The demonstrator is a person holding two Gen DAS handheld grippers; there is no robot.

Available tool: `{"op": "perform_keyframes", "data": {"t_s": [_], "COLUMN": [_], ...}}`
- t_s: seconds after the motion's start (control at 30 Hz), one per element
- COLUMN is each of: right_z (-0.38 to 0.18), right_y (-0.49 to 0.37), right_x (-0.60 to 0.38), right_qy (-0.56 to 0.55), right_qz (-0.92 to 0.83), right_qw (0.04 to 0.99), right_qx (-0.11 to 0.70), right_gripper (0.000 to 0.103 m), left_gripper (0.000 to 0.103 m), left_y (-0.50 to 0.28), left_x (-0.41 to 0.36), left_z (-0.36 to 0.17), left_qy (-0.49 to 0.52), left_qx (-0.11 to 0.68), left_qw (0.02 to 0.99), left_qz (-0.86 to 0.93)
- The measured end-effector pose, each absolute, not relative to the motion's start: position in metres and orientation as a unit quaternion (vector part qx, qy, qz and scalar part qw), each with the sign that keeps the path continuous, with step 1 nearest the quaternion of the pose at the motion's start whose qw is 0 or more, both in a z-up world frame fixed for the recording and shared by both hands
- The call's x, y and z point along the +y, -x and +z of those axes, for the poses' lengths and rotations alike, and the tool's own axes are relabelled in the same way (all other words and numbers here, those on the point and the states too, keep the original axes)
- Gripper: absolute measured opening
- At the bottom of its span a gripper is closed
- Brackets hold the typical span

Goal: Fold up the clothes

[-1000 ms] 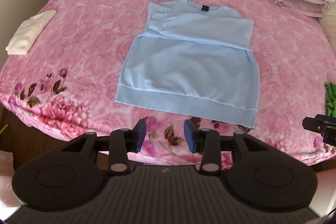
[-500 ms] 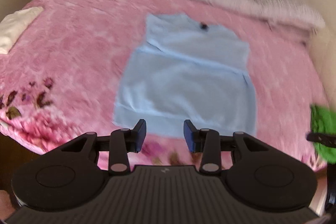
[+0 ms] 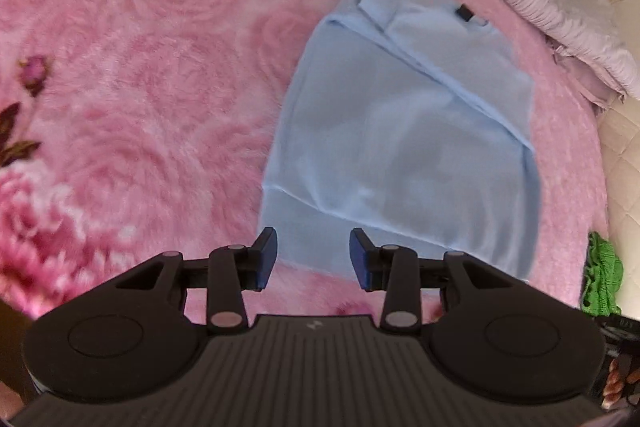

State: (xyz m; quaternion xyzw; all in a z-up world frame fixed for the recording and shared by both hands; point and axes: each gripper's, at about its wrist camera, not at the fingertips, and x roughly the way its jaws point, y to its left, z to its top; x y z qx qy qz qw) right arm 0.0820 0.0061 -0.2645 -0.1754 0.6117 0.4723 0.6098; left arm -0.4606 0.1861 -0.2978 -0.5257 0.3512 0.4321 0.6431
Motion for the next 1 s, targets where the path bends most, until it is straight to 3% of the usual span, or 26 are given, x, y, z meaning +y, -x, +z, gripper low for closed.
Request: {"op": "perform_keyframes", "data": {"t_s": [0.2,0.57,0.87,1.0], "right_z": [-0.31,-0.367,-0.377,-0.38], "right_y": [-0.088,-0.108,-0.121,-0.118], "right_x": [0.003,0.01,0.006,0.023], "right_qy": [0.121,0.065,0.004,0.017], "right_qz": [0.452,0.471,0.503,0.53], "right_qw": [0.614,0.616,0.585,0.57], "right_qx": [0.636,0.628,0.636,0.627], "right_gripper": [0.041,0.041,0.041,0.041], "left_gripper": [0.035,0.035,0.036,0.037], "left_y": [0.466,0.486,0.496,0.489], "left_x": [0.212,0.212,0.21,0.218], "left_z": [-0.334,-0.369,-0.387,-0.39], "left_qy": [0.519,0.575,0.609,0.595], "left_qx": [0.35,0.275,0.217,0.232], "left_qw": [0.66,0.662,0.654,0.675], "left_qz": [0.417,0.395,0.393,0.368]}}
